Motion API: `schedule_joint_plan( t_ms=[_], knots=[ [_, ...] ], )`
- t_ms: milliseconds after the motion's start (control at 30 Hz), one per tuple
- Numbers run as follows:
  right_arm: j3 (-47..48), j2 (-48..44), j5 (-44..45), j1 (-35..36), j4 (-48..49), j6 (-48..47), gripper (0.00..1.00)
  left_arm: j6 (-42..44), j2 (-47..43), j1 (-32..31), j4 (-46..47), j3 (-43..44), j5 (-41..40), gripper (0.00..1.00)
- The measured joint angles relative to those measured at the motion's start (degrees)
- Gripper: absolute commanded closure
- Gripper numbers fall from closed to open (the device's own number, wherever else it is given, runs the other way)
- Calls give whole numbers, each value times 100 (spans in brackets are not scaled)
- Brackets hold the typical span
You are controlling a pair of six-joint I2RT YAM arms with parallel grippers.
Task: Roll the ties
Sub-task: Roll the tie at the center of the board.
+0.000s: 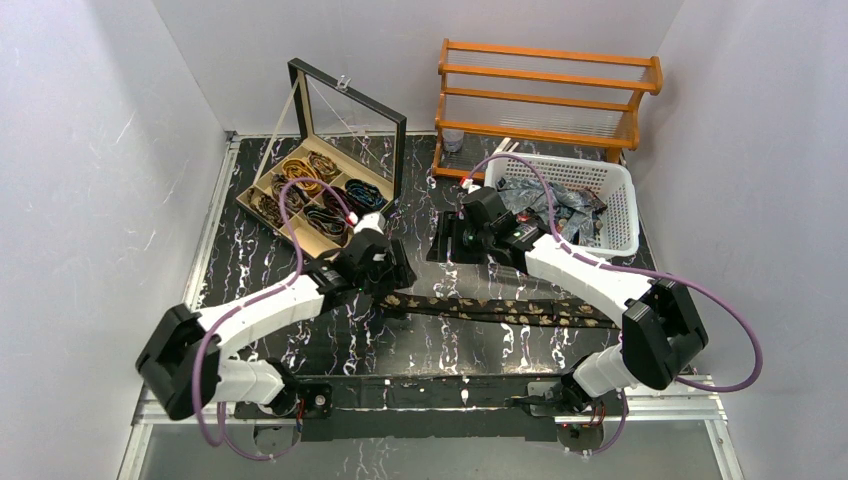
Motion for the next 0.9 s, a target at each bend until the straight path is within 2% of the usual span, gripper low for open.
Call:
schedule_joint_plan(
  t_ms=[100,267,500,633,833,900],
  knots=[
    [-313,-79,-481,-20,684,-442,10,37,-601,11,-337,203,-339,28],
    [-1003,-26,-1226,149,1934,-1757,2,-2,-1252,385,-951,26,-581,26],
    [-719,1082,-1580,852,2813,-3685,1,0,-1473,1690,-1473,-682,-35,22],
    [-442,1700,-1705,1191,2892,-4450,1,52,-1563,1902,-1626,-743,225,21],
    [-313,2162,-1759,1403,3008,-5038,1,107,-1716,2013,-1674,-772,442,21],
    [-254,2334,-1735,1408,3042,-5184,6,109,-1727,2033,-1679,-776,481,21]
  ],
)
